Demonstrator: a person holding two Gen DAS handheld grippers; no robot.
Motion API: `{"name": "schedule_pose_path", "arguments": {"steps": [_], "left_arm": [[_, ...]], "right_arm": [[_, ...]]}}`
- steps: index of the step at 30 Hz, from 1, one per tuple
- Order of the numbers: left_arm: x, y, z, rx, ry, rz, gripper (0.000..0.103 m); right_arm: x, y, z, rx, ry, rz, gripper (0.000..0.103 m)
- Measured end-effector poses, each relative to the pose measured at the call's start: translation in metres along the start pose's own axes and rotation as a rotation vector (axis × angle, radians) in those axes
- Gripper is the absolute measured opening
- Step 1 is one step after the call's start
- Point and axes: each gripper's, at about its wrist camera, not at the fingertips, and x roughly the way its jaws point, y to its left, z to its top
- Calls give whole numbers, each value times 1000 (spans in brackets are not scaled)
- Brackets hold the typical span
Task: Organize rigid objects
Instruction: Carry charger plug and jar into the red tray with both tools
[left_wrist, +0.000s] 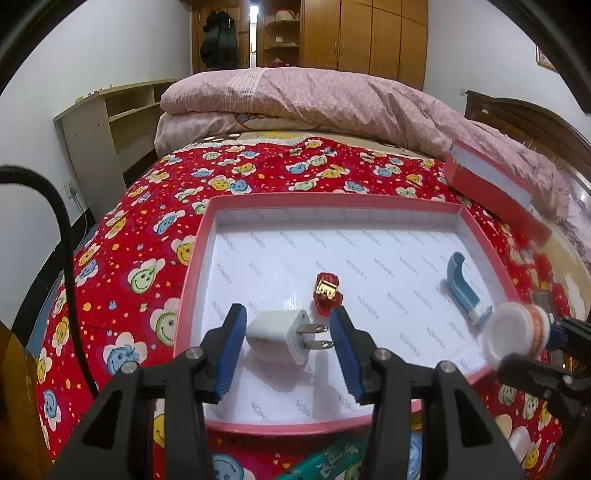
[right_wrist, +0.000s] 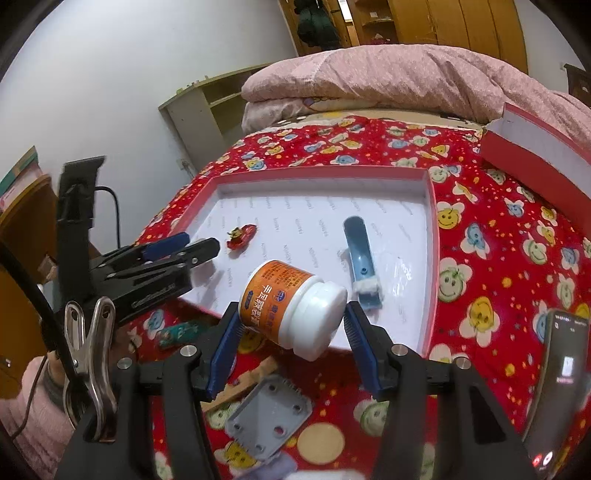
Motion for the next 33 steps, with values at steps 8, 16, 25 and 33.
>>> {"name": "schedule_pose_path", "arguments": {"steps": [8,16,25,33], "left_arm": [[3,-2,4,8,-17,2,50],[8,-4,9,9,-18,10,50],[16,1,12,-22,12,-23,50],[13,-6,10,6,19,-22,61]], "right_arm": [[24,-10,6,4,32,-32,57],[34,-18,9,-3,30,-77,57],[43,-21,10,-26,32,-126,57],[42,-21,11,-17,40,-128,57]]}}
